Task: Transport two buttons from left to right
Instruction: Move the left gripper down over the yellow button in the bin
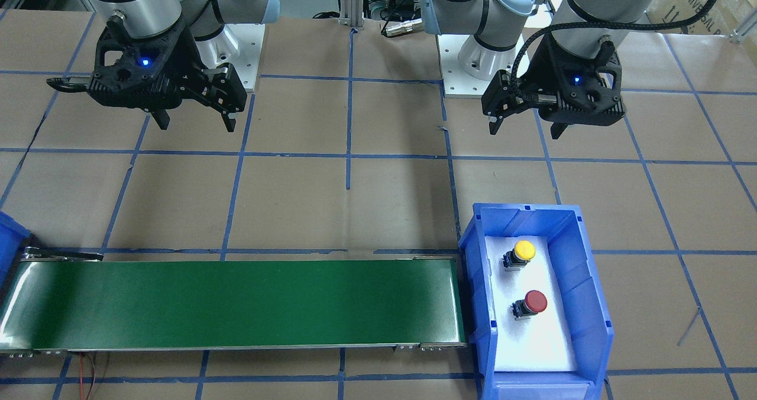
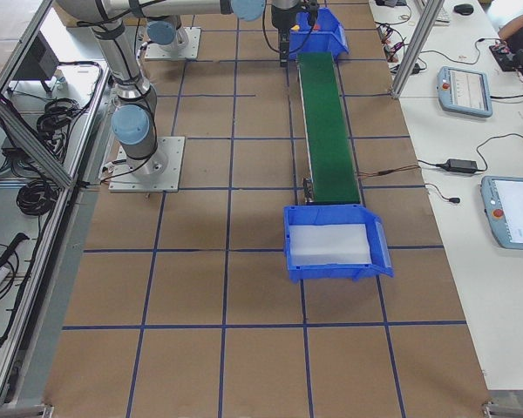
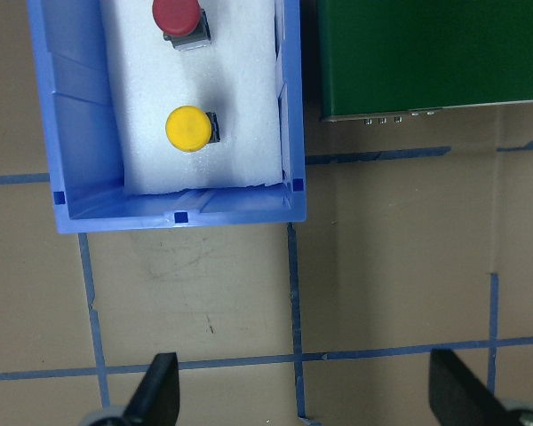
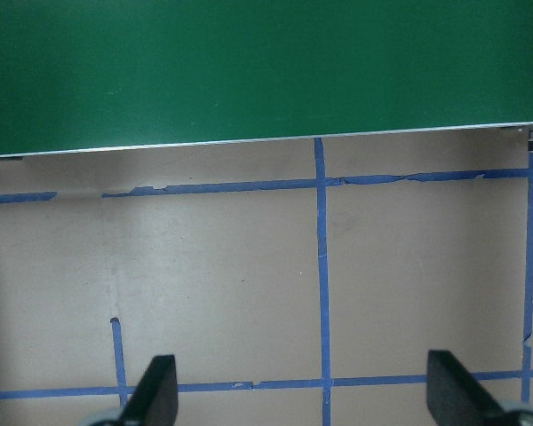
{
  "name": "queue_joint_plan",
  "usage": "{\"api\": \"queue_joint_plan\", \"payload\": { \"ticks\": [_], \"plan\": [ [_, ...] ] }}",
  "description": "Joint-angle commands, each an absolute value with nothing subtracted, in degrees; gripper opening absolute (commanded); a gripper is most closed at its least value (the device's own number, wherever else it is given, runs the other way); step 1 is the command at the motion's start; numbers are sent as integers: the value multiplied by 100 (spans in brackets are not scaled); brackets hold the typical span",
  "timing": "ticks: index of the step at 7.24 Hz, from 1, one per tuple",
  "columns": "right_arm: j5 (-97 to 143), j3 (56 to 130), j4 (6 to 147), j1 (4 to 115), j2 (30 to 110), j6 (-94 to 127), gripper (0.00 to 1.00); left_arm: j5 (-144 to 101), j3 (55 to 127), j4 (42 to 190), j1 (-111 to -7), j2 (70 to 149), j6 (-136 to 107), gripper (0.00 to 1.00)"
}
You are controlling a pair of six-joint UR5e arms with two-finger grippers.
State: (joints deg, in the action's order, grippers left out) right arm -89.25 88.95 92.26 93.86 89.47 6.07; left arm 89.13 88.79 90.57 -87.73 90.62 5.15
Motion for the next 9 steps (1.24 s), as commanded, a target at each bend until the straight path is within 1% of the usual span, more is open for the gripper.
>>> {"api": "queue_joint_plan", "payload": {
  "ticks": [1, 7, 8, 9],
  "plan": [
    [-8921, 8895, 9220, 9395, 8947, 615, 100, 8921, 8877, 8956, -8754, 9062, 518, 100],
    [-8912, 8903, 9220, 9396, 8947, 580, 100, 8973, 8833, 8974, -8772, 9053, 545, 100],
    [-8921, 8912, 9220, 9396, 8947, 571, 100, 9122, 8824, 8913, -8702, 9209, 649, 100],
    [-8921, 8912, 9194, 9396, 8947, 580, 100, 9062, 8746, 8260, -8501, 9681, 729, 100]
  ]
}}
